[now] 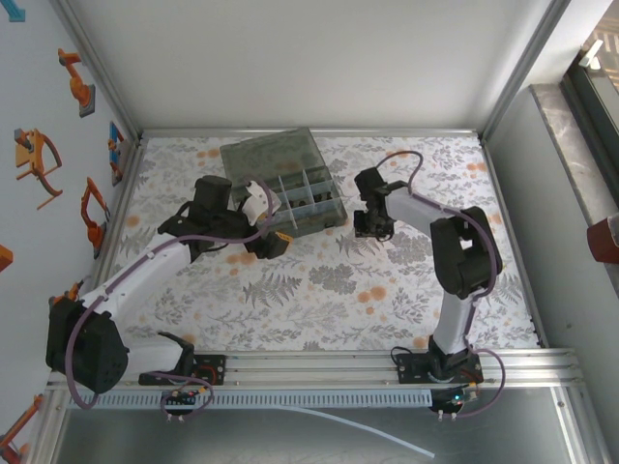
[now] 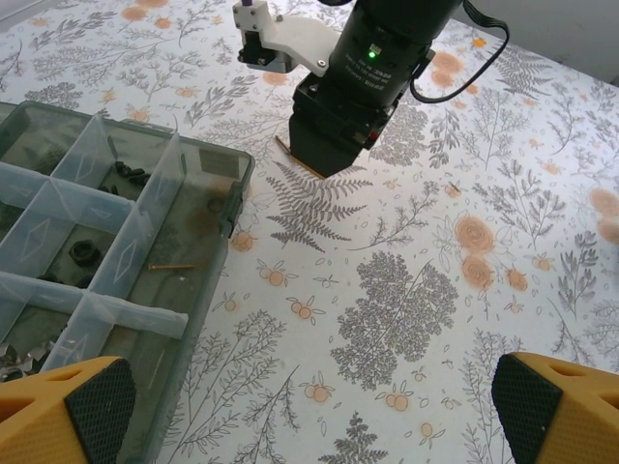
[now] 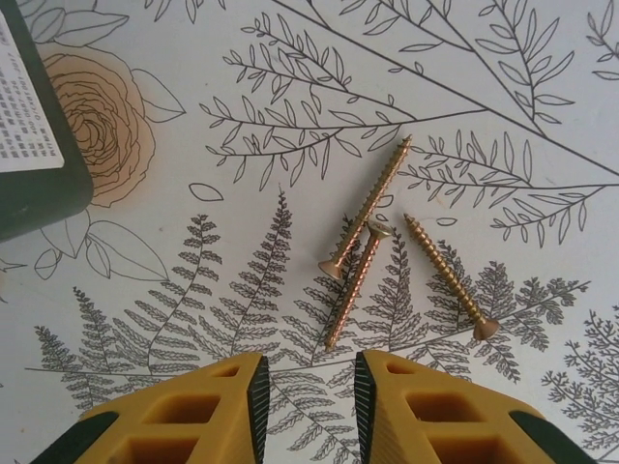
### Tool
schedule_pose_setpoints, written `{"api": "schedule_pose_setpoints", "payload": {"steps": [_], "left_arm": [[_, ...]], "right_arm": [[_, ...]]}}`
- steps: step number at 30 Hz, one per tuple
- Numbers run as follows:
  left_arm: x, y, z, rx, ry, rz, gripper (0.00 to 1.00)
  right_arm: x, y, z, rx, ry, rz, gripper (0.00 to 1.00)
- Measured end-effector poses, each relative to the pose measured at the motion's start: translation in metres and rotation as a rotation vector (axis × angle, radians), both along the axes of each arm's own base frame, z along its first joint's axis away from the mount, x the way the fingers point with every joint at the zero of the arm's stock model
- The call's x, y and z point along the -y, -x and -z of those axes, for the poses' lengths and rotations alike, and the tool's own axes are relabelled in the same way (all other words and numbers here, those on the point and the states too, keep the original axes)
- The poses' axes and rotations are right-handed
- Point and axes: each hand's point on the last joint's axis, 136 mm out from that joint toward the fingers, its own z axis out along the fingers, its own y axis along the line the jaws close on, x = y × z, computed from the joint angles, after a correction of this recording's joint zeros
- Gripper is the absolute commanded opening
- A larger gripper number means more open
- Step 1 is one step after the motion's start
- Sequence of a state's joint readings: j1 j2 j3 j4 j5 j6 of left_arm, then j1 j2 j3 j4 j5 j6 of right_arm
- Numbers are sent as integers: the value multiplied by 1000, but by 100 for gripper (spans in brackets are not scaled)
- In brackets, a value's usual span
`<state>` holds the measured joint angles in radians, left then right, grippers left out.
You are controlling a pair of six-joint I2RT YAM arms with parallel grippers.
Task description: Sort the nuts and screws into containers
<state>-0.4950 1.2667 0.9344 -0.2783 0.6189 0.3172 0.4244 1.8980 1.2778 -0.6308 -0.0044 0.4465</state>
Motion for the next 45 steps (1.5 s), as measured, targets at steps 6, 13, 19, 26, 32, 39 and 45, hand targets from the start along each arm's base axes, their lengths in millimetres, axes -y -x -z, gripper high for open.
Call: {"api": "schedule_pose_setpoints", "payload": {"steps": [6, 13, 19, 26, 32, 39, 45], "left_arm": [[1, 1, 0, -1, 2, 4, 97], [1, 1, 0, -3, 1, 4, 97], [0, 1, 0, -4, 0, 4, 97], [0, 2, 1, -6, -1, 5, 97], [0, 2, 0, -3, -1, 4, 97], [-6, -7, 2, 15, -30, -44, 97], [-16, -16, 2, 45, -59, -103, 97]], "right_arm": [[3, -5, 7, 0, 21, 28, 23], [3, -15, 13, -1, 50, 41, 16], [6, -21, 14, 1, 75, 52, 0], [8, -16, 11, -4, 77, 47, 0], [0, -11, -28, 51, -2, 12, 0], [-54, -54, -86, 186, -214, -79, 0], [-115, -86, -93, 227, -283, -169, 0]]}}
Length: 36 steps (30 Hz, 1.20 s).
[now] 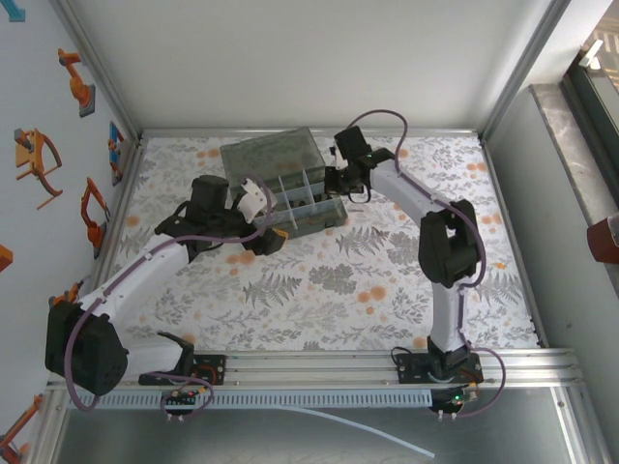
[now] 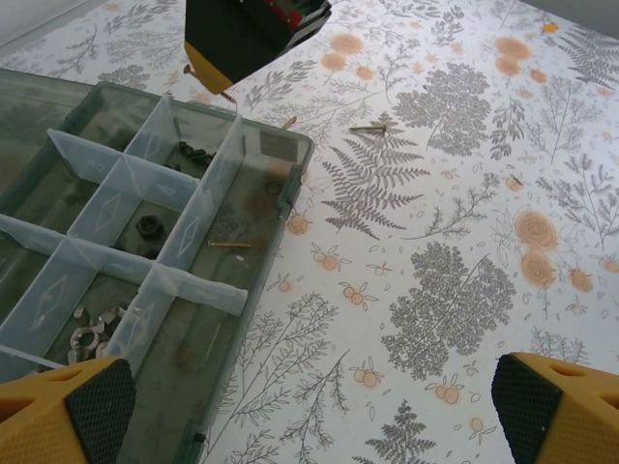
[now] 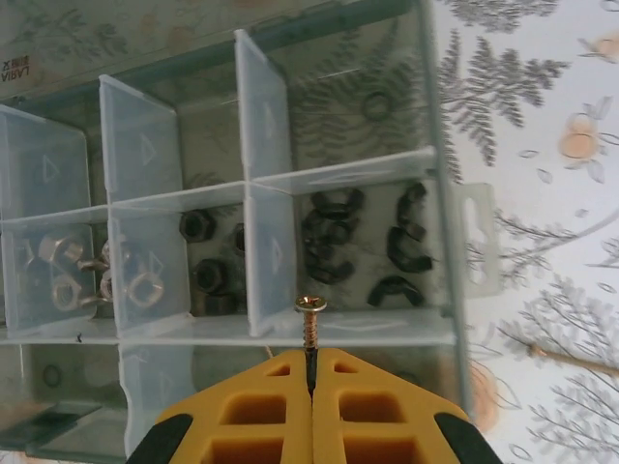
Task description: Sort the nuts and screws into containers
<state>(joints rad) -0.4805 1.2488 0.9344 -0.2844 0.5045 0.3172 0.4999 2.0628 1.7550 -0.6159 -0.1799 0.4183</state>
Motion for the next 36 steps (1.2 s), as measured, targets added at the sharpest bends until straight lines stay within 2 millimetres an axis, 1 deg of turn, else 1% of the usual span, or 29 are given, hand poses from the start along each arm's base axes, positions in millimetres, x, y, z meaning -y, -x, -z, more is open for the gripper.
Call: {"api": "schedule_pose_setpoints", "payload": {"steps": [3, 5, 7, 9, 12, 13, 16, 19, 21, 24, 27, 30, 31, 34, 36], "left_arm": [[-3, -1, -4, 17, -2, -14, 97], [-4, -2, -6, 24, -2, -19, 97], [-5, -2, -6, 27, -4, -24, 97], [-5, -2, -6, 27, -5, -24, 97], [-5, -3, -6, 28, -7, -27, 97], [-5, -3, -6, 28, -8, -27, 97], [-5, -3, -5, 28, -9, -29, 97], [-5, -3, -5, 28, -9, -29, 97], [-5, -3, -5, 28, -9, -29, 97], [-5, -3, -5, 28, -9, -29, 97], [-5, -3, -5, 27, -8, -28, 97], [-4, -1, -6, 23, -2, -19, 97], [-3, -1, -6, 22, 2, -13, 97], [-2, 2, -6, 16, 11, -1, 97], [-1, 3, -5, 11, 16, 8, 97]], "right_arm": [[-21, 4, 17, -24, 9, -38, 0], [-26, 12, 27, -51, 25, -55, 0], [-29, 20, 33, -71, 38, -66, 0], [-30, 23, 35, -77, 42, -71, 0], [-26, 29, 45, -100, 56, -70, 2], [-24, 31, 49, -108, 61, -70, 3], [-21, 34, 50, -107, 68, -61, 20], [-16, 37, 50, -106, 85, -59, 31], [-13, 36, 48, -95, 99, -57, 34], [-6, 35, 40, -70, 118, -47, 35], [8, 32, 27, -36, 134, -30, 39], [37, 25, 14, 3, 164, -3, 42], [51, 21, 12, 13, 177, 9, 44], [91, 6, 14, 30, 215, 26, 45], [111, -5, 21, 26, 217, 13, 45]]}}
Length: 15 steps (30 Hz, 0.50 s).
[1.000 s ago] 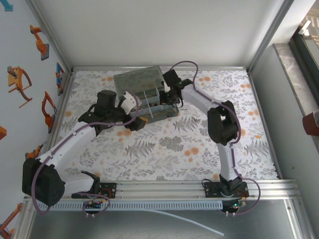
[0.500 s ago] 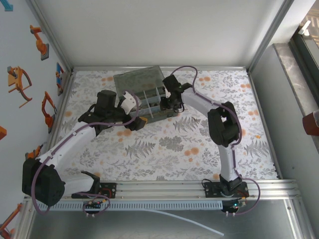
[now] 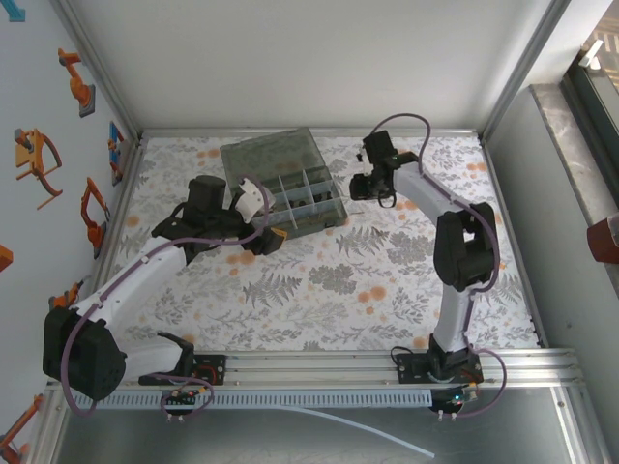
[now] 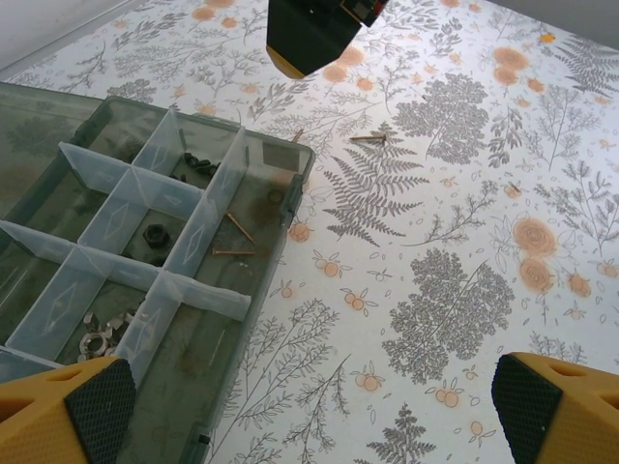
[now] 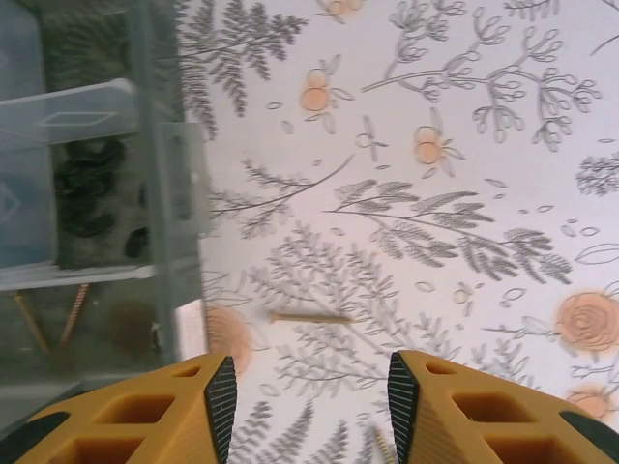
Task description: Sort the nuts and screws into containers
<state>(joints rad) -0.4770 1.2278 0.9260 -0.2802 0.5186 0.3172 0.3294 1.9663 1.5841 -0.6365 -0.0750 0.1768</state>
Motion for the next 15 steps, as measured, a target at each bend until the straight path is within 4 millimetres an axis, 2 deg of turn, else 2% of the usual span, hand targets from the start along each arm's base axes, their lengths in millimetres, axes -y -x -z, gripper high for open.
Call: {"api": "schedule_pose_setpoints", "payload": {"steps": [2, 4, 7, 10, 12, 15], "left_arm": [[0, 1, 1, -4, 2, 5, 97], [0, 2, 2, -7, 2, 6, 97], [1, 2, 2, -8, 5, 11, 97], [1, 3, 2, -9, 7, 14, 97], [2, 3, 2, -10, 8, 15, 97], [2, 4, 2, -11, 10, 18, 97]], "right_arm": [[8, -8, 12, -24, -15, -31, 46], [7, -18, 27, -50, -35, -71, 48], [-10, -30, 49, -87, -85, -129, 48], [-24, -32, 67, -127, -136, -166, 48], [-27, -30, 75, -146, -151, -173, 47], [-26, -29, 74, -155, -170, -169, 47]]}}
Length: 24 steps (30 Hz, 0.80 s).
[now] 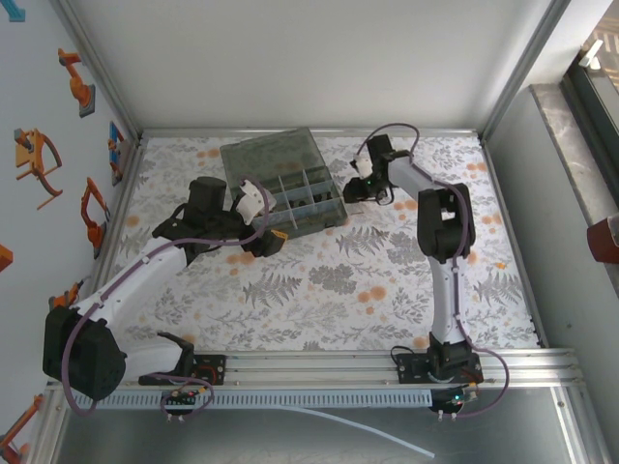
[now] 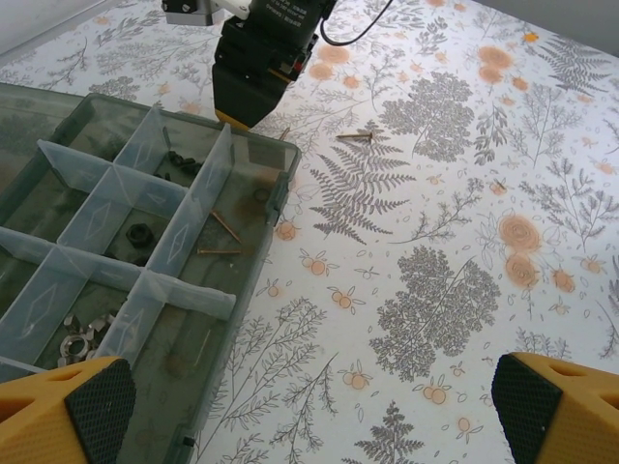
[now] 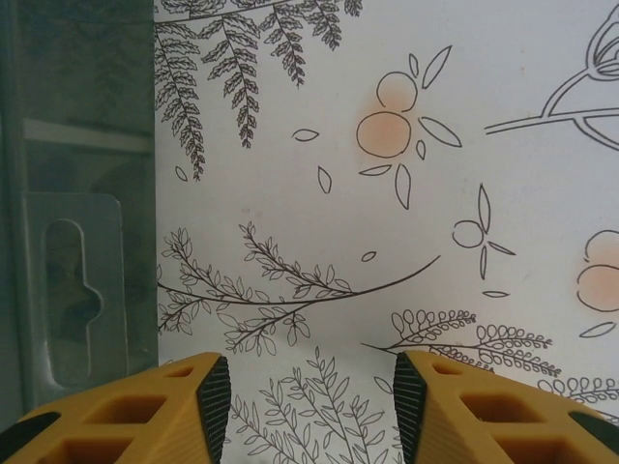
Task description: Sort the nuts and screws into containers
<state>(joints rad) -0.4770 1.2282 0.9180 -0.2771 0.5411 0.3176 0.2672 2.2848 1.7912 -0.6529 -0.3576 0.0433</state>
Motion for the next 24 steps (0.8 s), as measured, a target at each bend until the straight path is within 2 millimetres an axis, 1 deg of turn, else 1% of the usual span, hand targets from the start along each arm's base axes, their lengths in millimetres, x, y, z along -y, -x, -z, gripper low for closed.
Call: {"api": "schedule_pose_setpoints", "payload": {"steps": [2, 5, 10, 13, 17, 20, 24], "left_arm": [[0, 0, 0, -1, 1, 2, 97], [1, 1, 0, -3, 4, 5, 97], [2, 2, -1, -5, 8, 11, 97], [2, 3, -1, -6, 10, 14, 97], [3, 3, -1, -6, 10, 17, 97], [4, 4, -1, -7, 11, 22, 97], [4, 5, -1, -7, 12, 24, 97]], "right_arm": [[0, 3, 1, 2, -9, 2, 46], [2, 19, 2, -13, -24, 5, 46], [8, 51, 3, -49, -37, 23, 44], [11, 65, 3, -63, -43, 38, 44], [10, 76, 3, -70, -43, 43, 43], [10, 80, 4, -74, -34, 47, 39], [9, 82, 6, -74, 9, 56, 26]]}}
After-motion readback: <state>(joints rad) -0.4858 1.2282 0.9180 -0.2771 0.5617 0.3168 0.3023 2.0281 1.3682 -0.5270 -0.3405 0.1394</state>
